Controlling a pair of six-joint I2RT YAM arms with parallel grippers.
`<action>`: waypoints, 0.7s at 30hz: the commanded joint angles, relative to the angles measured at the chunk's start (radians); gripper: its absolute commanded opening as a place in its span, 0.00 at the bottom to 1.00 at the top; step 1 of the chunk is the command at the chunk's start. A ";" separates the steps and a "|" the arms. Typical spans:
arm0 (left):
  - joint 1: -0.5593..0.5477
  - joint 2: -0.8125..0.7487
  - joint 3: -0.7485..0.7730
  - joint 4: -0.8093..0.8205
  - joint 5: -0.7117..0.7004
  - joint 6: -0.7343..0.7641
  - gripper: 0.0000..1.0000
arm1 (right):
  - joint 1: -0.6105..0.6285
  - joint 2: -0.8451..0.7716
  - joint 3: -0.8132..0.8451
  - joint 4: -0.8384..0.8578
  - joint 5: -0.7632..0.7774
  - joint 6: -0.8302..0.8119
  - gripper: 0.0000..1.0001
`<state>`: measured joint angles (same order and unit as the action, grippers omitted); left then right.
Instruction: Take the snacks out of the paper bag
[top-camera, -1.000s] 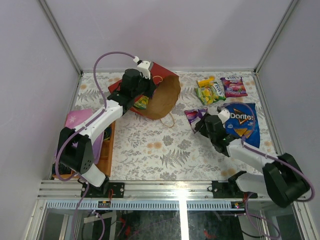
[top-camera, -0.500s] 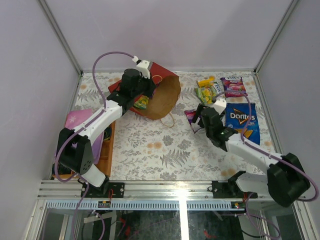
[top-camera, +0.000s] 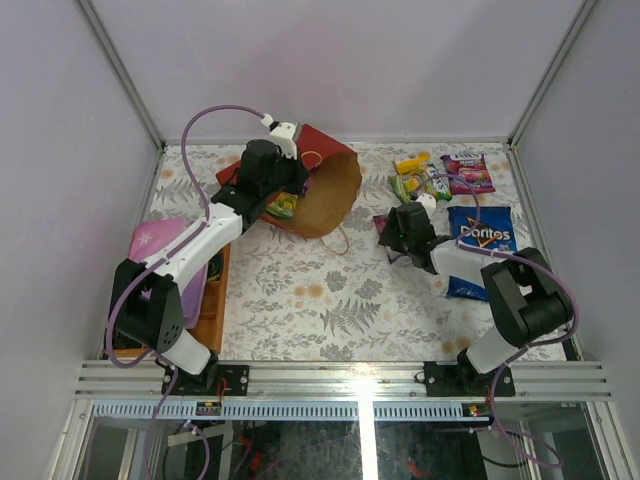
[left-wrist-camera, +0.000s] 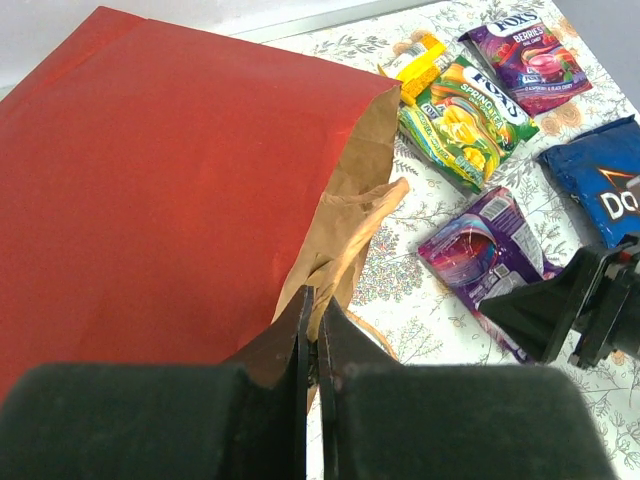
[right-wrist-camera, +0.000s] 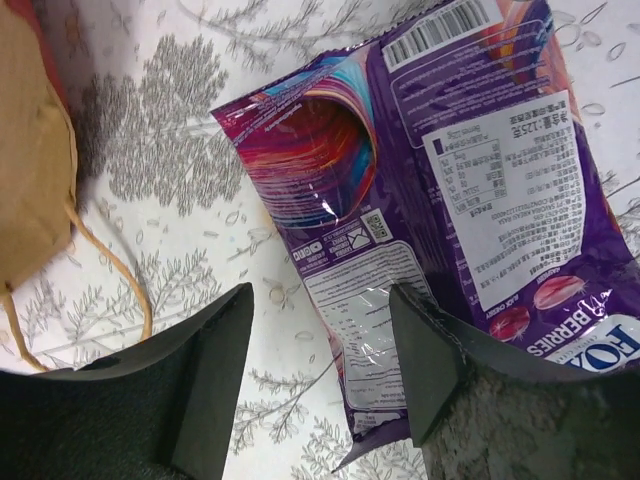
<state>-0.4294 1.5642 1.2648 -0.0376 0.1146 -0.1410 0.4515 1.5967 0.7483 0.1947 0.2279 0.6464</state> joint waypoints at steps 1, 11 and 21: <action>0.012 -0.029 -0.011 0.048 -0.018 0.013 0.00 | -0.080 0.025 -0.035 0.035 -0.047 0.052 0.66; 0.022 -0.030 -0.015 0.047 -0.011 0.015 0.00 | -0.188 0.008 -0.034 0.021 -0.099 0.112 0.70; 0.026 -0.026 -0.011 0.053 0.006 0.012 0.00 | -0.190 -0.300 -0.059 -0.070 -0.026 0.026 0.71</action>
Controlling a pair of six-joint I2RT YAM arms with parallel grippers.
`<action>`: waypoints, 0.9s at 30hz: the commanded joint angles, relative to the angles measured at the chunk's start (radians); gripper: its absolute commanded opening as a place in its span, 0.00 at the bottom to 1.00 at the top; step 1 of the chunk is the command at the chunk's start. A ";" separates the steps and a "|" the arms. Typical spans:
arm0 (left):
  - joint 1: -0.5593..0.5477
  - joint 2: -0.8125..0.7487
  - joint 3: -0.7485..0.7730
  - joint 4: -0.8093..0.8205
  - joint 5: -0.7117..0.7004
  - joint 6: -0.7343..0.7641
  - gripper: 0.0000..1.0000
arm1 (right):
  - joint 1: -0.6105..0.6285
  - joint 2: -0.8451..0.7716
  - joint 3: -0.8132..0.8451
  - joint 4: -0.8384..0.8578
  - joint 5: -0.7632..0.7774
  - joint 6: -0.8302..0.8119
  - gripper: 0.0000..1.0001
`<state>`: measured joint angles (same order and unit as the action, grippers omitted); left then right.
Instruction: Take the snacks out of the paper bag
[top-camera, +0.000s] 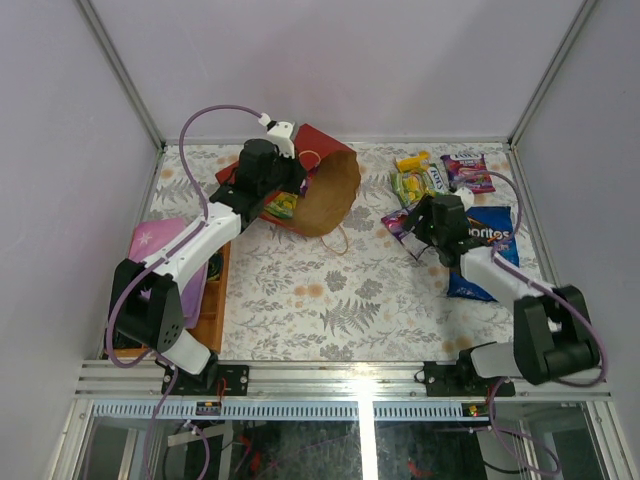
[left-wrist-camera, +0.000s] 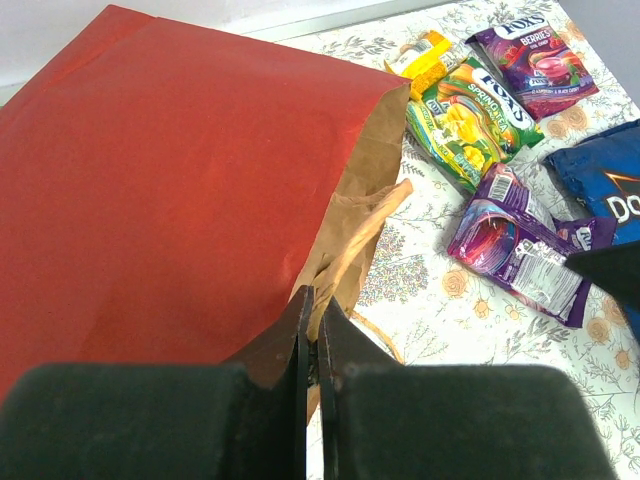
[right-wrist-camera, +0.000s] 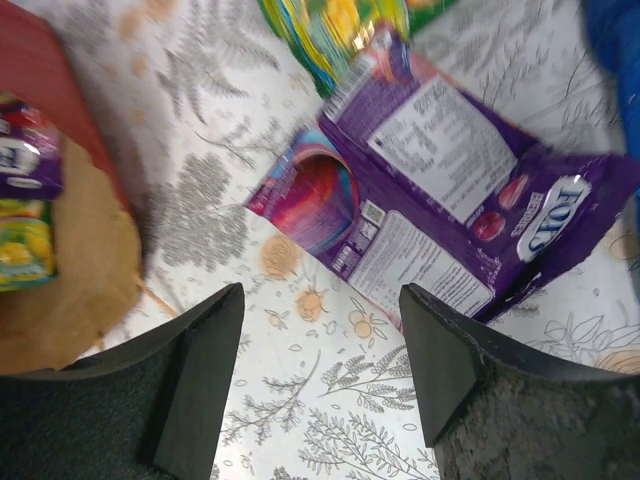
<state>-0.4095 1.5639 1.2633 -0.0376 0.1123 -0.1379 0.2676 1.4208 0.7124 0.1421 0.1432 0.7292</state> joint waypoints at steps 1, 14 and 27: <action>0.006 -0.023 -0.010 0.053 0.012 0.007 0.00 | -0.015 -0.139 -0.039 0.000 0.060 -0.065 0.70; 0.010 -0.049 -0.025 0.043 -0.008 0.018 0.00 | -0.118 -0.004 -0.123 0.075 -0.131 0.005 0.63; 0.011 -0.032 -0.019 0.041 0.012 0.010 0.00 | -0.123 -0.030 -0.209 0.038 -0.079 0.007 0.66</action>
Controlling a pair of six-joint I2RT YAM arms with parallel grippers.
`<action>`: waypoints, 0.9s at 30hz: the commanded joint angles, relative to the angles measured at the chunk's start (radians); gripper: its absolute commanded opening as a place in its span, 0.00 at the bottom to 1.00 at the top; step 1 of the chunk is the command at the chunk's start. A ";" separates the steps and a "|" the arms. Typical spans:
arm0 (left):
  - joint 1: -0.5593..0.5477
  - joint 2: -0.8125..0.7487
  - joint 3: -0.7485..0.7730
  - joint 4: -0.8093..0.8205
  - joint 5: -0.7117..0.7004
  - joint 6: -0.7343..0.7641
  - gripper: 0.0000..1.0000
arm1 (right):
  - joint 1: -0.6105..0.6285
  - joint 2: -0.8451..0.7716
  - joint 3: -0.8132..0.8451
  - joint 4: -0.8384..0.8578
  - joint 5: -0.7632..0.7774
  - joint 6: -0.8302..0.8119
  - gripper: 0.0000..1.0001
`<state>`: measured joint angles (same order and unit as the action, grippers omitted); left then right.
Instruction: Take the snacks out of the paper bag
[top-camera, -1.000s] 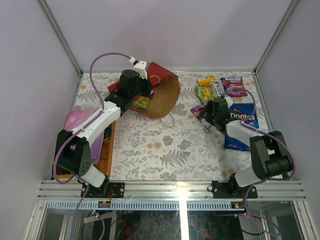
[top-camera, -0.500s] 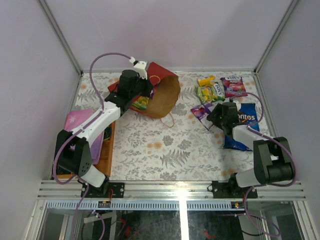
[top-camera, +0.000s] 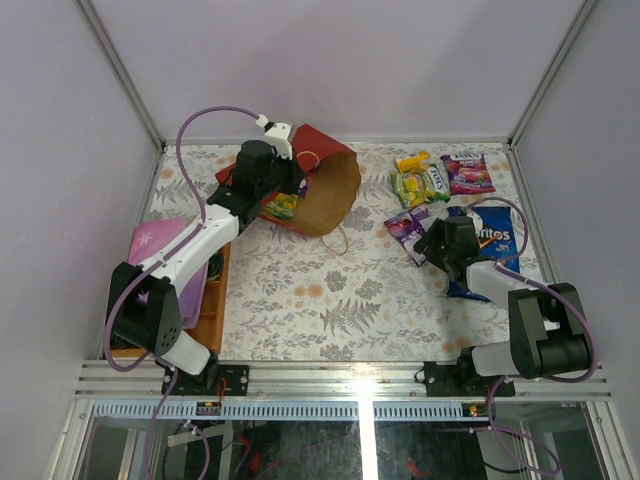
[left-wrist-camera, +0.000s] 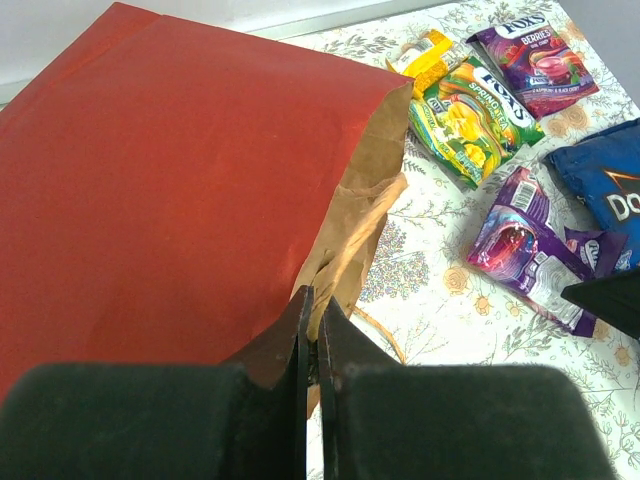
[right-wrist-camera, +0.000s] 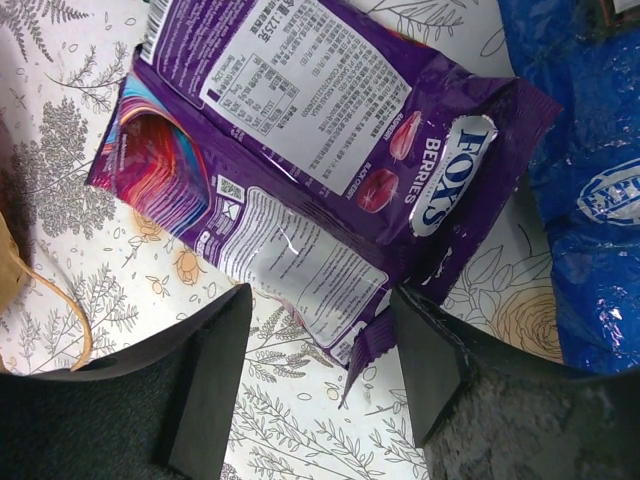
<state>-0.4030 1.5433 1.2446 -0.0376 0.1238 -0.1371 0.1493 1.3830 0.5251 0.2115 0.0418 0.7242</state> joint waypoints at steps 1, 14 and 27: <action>0.006 -0.014 -0.003 0.040 -0.001 0.010 0.00 | -0.006 0.013 -0.026 -0.032 0.024 0.015 0.67; 0.007 -0.010 -0.001 0.038 0.000 0.010 0.00 | -0.006 0.012 -0.045 -0.105 0.044 0.017 0.81; 0.007 0.004 0.010 0.041 0.015 -0.005 0.01 | -0.006 -0.212 0.169 -0.222 -0.027 -0.093 0.67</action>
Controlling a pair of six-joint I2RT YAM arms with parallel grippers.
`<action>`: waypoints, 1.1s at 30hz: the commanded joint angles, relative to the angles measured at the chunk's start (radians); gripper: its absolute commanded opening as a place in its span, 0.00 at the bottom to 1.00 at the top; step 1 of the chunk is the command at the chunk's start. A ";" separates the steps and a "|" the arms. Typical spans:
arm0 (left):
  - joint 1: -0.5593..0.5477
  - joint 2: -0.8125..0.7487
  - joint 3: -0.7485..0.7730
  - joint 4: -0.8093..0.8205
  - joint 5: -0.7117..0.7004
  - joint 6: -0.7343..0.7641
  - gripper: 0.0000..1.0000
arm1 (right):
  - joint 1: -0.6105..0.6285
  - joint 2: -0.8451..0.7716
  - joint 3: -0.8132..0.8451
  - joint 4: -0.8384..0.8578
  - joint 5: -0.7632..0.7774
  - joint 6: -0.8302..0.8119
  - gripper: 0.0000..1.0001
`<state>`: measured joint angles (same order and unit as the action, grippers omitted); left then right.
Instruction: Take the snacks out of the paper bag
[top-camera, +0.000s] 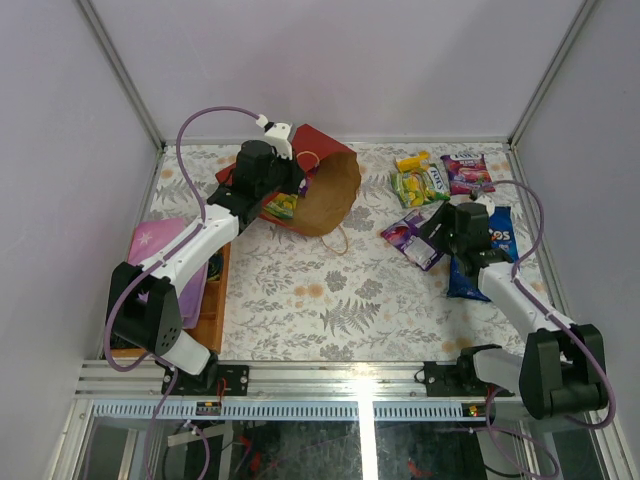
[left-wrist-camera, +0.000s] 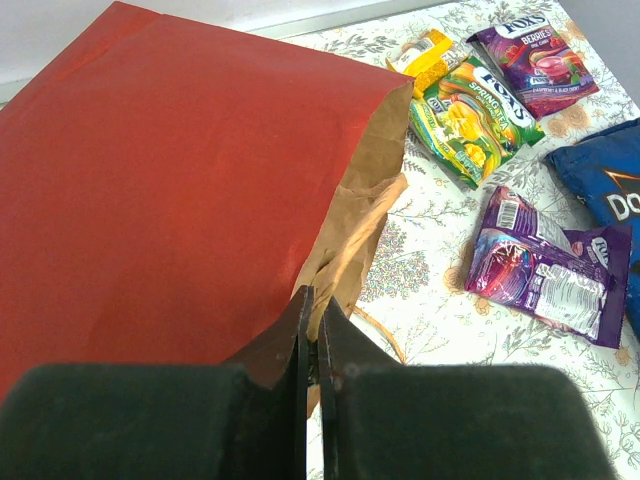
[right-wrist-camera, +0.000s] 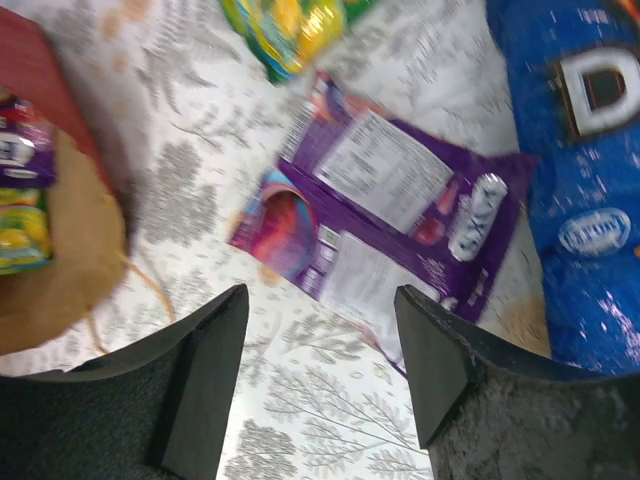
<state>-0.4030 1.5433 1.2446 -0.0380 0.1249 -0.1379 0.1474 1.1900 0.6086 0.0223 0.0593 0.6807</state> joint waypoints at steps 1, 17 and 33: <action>0.008 0.006 0.012 0.039 0.016 -0.005 0.01 | -0.004 -0.012 0.095 -0.038 -0.065 -0.051 0.64; 0.008 0.007 0.017 0.027 0.014 -0.001 0.01 | -0.003 0.099 -0.111 0.065 -0.071 -0.029 0.56; 0.008 0.005 0.018 0.029 0.016 -0.002 0.01 | 0.067 -0.134 -0.001 0.009 -0.013 -0.105 0.70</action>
<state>-0.4026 1.5433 1.2446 -0.0383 0.1310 -0.1379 0.1555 1.1175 0.5426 0.0307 -0.0086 0.6273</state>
